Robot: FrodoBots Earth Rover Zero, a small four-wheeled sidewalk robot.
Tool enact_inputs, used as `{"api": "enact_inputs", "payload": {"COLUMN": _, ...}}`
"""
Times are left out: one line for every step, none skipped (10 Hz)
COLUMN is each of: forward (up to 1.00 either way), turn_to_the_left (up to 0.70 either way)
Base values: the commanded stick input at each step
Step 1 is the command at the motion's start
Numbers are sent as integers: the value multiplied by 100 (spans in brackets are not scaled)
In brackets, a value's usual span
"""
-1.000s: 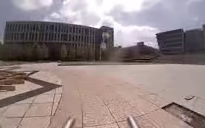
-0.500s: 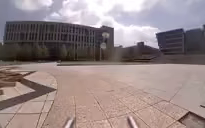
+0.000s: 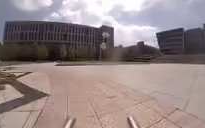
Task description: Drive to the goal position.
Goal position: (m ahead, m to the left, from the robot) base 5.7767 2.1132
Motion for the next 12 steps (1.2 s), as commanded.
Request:
{"api": "enact_inputs", "payload": {"forward": 70, "turn_to_the_left": 0}}
{"api": "enact_inputs", "payload": {"forward": 70, "turn_to_the_left": 0}}
{"api": "enact_inputs", "payload": {"forward": 70, "turn_to_the_left": 0}}
{"api": "enact_inputs", "payload": {"forward": 70, "turn_to_the_left": 0}}
{"api": "enact_inputs", "payload": {"forward": 70, "turn_to_the_left": 0}}
{"api": "enact_inputs", "payload": {"forward": 70, "turn_to_the_left": 0}}
{"api": "enact_inputs", "payload": {"forward": 70, "turn_to_the_left": 0}}
{"api": "enact_inputs", "payload": {"forward": 70, "turn_to_the_left": 0}}
{"api": "enact_inputs", "payload": {"forward": 70, "turn_to_the_left": 0}}
{"api": "enact_inputs", "payload": {"forward": 70, "turn_to_the_left": 0}}
{"api": "enact_inputs", "payload": {"forward": 70, "turn_to_the_left": 0}}
{"api": "enact_inputs", "payload": {"forward": 70, "turn_to_the_left": 0}}
